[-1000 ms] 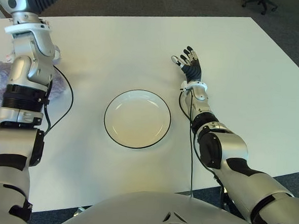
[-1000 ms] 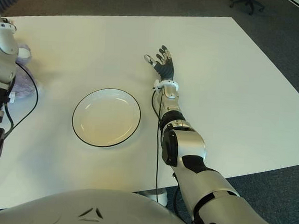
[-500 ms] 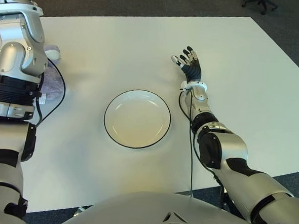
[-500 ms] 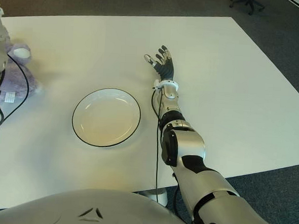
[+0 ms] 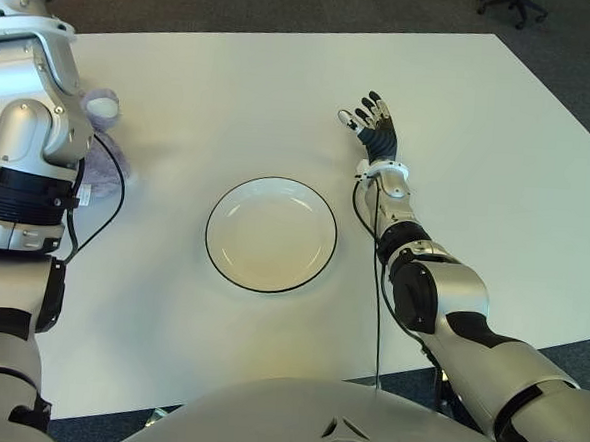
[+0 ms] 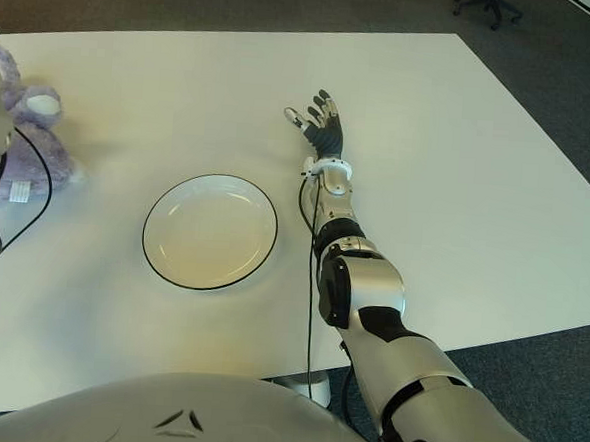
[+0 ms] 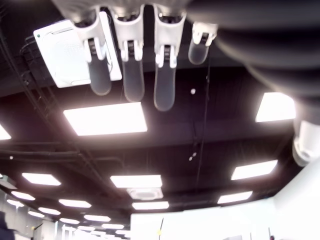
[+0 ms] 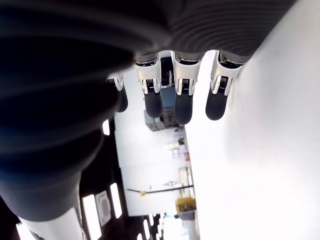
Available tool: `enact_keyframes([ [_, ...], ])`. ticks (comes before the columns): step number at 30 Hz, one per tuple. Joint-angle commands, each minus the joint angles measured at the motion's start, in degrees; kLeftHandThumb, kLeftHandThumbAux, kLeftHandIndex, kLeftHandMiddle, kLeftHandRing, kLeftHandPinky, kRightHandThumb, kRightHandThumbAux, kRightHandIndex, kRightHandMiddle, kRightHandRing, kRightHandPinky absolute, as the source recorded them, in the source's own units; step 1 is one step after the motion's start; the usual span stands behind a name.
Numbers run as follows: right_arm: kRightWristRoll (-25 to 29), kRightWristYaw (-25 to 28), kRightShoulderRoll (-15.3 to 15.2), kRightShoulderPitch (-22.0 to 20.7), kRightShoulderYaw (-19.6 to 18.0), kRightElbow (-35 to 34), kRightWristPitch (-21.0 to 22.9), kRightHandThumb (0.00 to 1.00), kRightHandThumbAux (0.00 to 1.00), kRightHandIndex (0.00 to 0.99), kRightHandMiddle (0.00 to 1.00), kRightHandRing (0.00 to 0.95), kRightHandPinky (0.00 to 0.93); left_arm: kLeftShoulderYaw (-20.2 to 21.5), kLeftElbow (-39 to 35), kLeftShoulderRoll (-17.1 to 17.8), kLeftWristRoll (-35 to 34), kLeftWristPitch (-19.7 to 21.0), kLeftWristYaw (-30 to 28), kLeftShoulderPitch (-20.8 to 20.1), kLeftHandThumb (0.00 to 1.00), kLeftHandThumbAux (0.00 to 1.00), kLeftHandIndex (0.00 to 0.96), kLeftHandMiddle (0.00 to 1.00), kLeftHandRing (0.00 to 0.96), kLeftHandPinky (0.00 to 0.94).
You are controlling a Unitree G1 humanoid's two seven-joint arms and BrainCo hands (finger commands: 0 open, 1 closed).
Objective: Put the doll into the plate.
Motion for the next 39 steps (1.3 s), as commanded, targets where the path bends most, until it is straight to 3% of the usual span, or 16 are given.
enact_keyframes([
  [1,-0.17,-0.37,0.68,4.86,-0.07,3.36,3.53,0.116,0.783,0.059,0.103,0.108,0.134,-0.32,-0.81,0.87,2.26,1.51,-1.72,2.46,0.055,0.436,0.011,0.186,0.204,0.209],
  [17,-0.34,0.31,0.23,4.91,0.13,3.52,3.94,0.070,0.778,0.045,0.087,0.089,0.108,2.38,-3.12,0.72,0.73,1.19,-1.57,7.27,0.123,0.462,0.033,0.211,0.253,0.266],
  [19,-0.34,0.34,0.23,4.90,0.15,3.53,4.00,0.067,0.779,0.045,0.086,0.088,0.108,2.70,-3.54,0.75,0.78,1.29,-1.71,7.88,0.138,0.472,0.037,0.228,0.284,0.350],
  [23,-0.33,0.28,0.21,4.92,0.15,3.52,4.05,0.067,0.781,0.047,0.086,0.089,0.111,3.36,-4.38,0.93,1.20,1.20,-1.50,9.28,0.151,0.470,0.037,0.238,0.305,0.364],
  [24,-0.33,0.26,0.21,4.92,0.14,3.52,4.07,0.069,0.781,0.048,0.088,0.089,0.111,3.63,-4.56,1.00,1.14,0.96,-1.12,9.79,0.173,0.466,0.053,0.319,0.378,0.454],
  [28,-0.34,0.18,0.23,4.90,0.14,3.54,4.13,0.076,0.781,0.049,0.090,0.090,0.112,4.60,-4.65,1.23,0.59,-0.37,0.37,11.27,0.188,0.456,0.070,0.416,0.463,0.531],
  [36,-0.28,0.45,0.19,4.91,0.11,3.53,4.20,0.078,0.775,0.047,0.092,0.092,0.109,6.76,-4.12,2.13,-0.38,-3.18,1.04,14.33,0.145,0.421,0.055,0.397,0.457,0.482],
  [39,-0.21,0.50,0.17,4.85,0.06,3.52,4.26,0.079,0.777,0.048,0.093,0.092,0.109,6.93,-4.24,2.56,-0.03,-3.24,0.19,15.06,0.111,0.397,0.036,0.346,0.420,0.437],
])
